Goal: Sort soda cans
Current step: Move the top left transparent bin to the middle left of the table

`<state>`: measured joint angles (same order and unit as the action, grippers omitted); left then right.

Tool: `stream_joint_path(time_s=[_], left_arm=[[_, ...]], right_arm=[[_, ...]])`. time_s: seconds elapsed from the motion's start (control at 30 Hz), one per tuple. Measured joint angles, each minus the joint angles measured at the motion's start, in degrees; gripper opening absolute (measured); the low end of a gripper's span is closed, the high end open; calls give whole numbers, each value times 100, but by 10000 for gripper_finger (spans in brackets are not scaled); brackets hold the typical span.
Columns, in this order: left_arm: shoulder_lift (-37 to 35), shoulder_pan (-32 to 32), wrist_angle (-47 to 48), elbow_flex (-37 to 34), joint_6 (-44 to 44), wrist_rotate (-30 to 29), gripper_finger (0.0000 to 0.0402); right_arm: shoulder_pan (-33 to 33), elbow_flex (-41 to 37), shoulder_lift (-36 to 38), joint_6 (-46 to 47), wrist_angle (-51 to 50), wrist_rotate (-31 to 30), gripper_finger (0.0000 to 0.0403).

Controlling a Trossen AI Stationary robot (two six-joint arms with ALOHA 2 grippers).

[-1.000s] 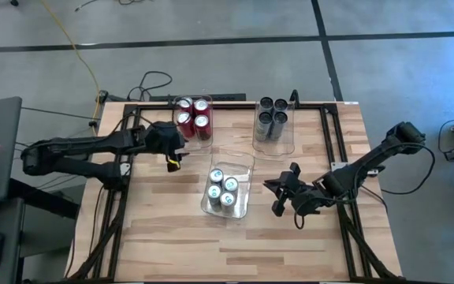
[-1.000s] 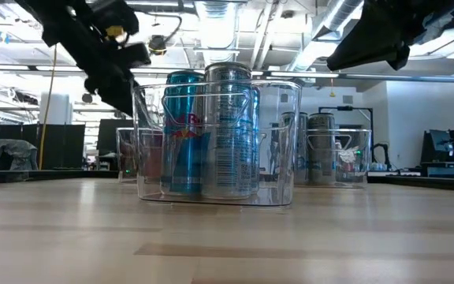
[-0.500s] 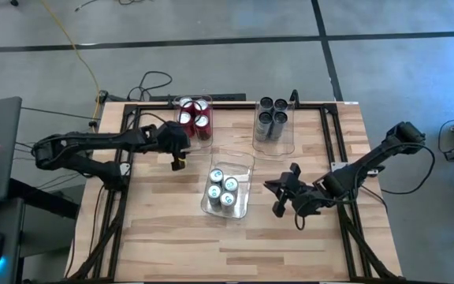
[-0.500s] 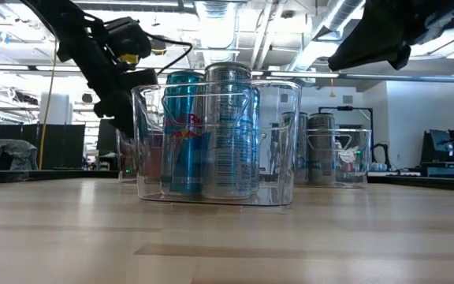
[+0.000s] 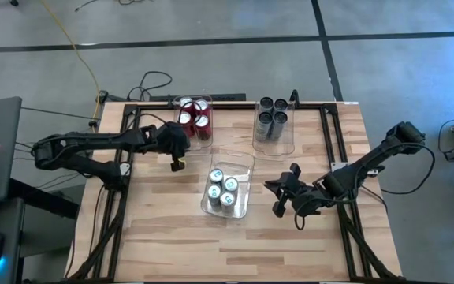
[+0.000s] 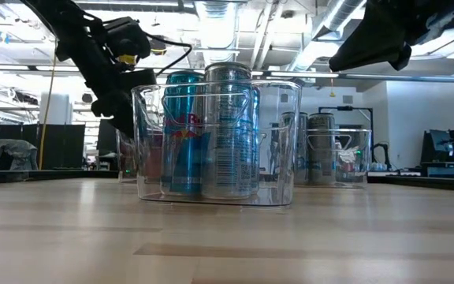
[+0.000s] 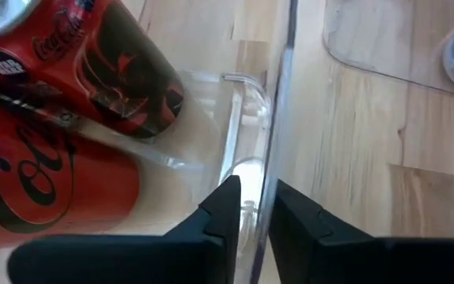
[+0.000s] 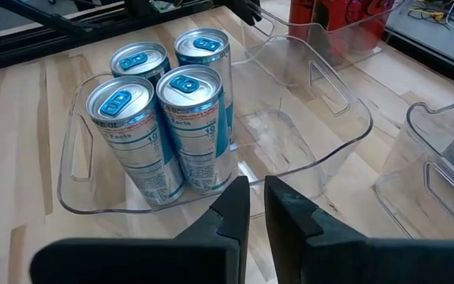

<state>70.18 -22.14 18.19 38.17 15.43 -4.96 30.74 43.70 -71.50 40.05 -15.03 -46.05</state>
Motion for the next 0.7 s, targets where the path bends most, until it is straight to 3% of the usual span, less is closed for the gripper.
stream_joint_path(time_s=[0.4,0.7], left_arm=[[-62,377,504,17,-147,-10,31],[-562,997,1164,-11,-527,55,31]], right_arm=[[0,0,0,0,0,32,60],[-4,1,0,2,2,92,60]])
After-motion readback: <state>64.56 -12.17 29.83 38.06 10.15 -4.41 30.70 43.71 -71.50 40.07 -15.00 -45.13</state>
